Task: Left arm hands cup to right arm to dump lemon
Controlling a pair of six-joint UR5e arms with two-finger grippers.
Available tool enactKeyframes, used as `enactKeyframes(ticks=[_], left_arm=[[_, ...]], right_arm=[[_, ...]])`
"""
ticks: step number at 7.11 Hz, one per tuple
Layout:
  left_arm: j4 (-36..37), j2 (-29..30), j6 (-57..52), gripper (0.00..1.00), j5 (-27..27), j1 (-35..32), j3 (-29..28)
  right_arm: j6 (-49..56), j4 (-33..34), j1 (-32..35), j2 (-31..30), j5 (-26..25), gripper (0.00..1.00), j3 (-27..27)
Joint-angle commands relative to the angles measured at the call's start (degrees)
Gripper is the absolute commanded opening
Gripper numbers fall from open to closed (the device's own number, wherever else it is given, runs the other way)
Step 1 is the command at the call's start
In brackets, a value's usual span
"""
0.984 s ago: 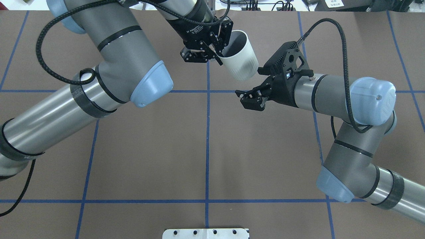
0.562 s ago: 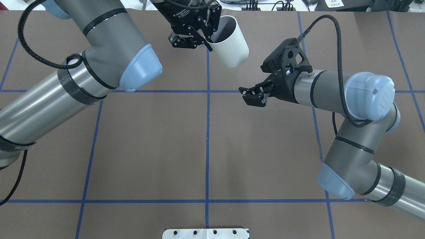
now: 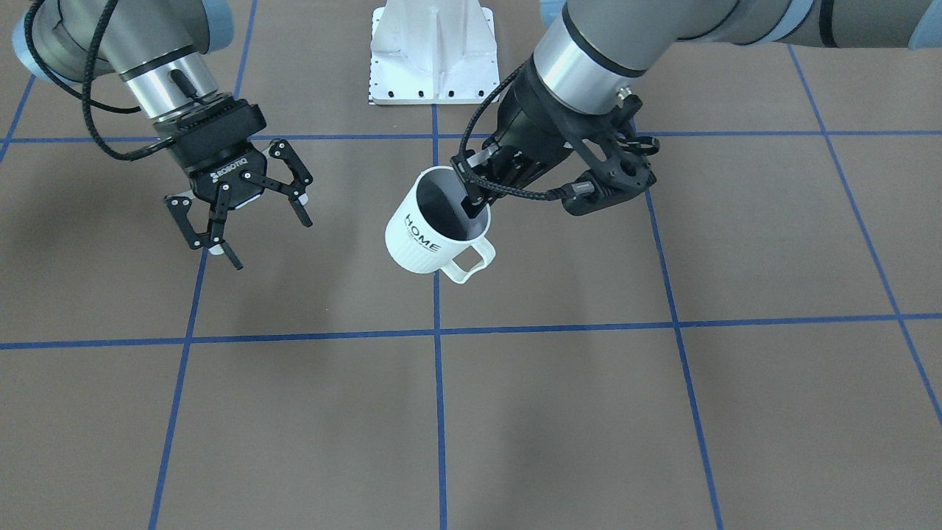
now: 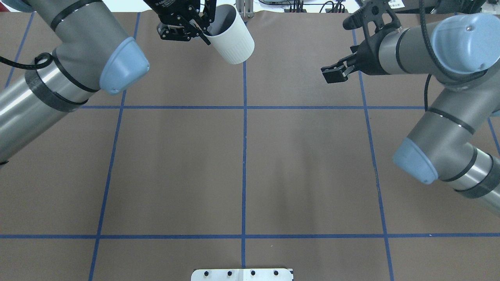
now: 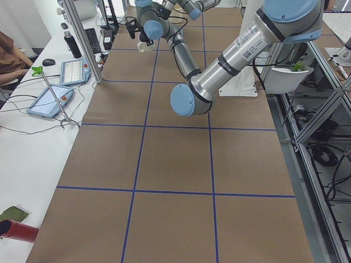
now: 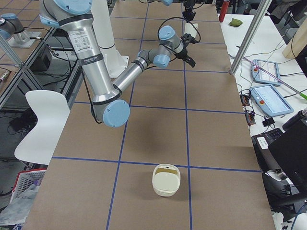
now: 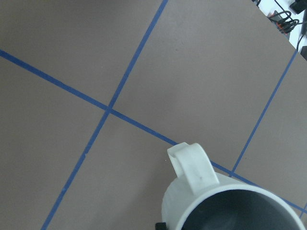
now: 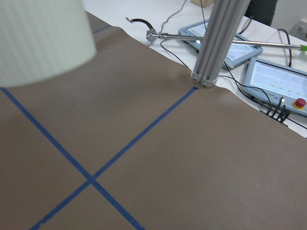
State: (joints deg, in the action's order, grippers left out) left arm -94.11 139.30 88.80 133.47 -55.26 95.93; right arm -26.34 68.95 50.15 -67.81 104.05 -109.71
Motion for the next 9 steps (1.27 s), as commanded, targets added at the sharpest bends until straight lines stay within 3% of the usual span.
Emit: enactKeyframes(ticks=[1,2,5,8,9], left_arm=[[3.2,-5.6,-10.4,0.00,-0.6,-3.4,3.5],[8.6,-6.7,-16.7,0.00,-1.1,-4.8,5.2],[30.3,-10.1,-37.6,0.00,-11.0,-4.8,12.4],[29.0,-25.6,-47.7,0.00,-12.4,-4.6,19.6],[25.2,-30.2,-49.5,0.00,-12.3,-4.7,20.5]], right_arm=[[0.3,9.7,8.3,-0.1,7.1,0.99,2.2],[0.3,15.0,11.1,0.2,10.4,0.99,2.3],[6.9,26.1,19.1,0.1,21.4,0.99,4.2],[15.0,38.2,21.9,-0.1,26.7,0.99,4.2],[21.5,42.1,23.6,-0.6,26.9,0.99,4.3]])
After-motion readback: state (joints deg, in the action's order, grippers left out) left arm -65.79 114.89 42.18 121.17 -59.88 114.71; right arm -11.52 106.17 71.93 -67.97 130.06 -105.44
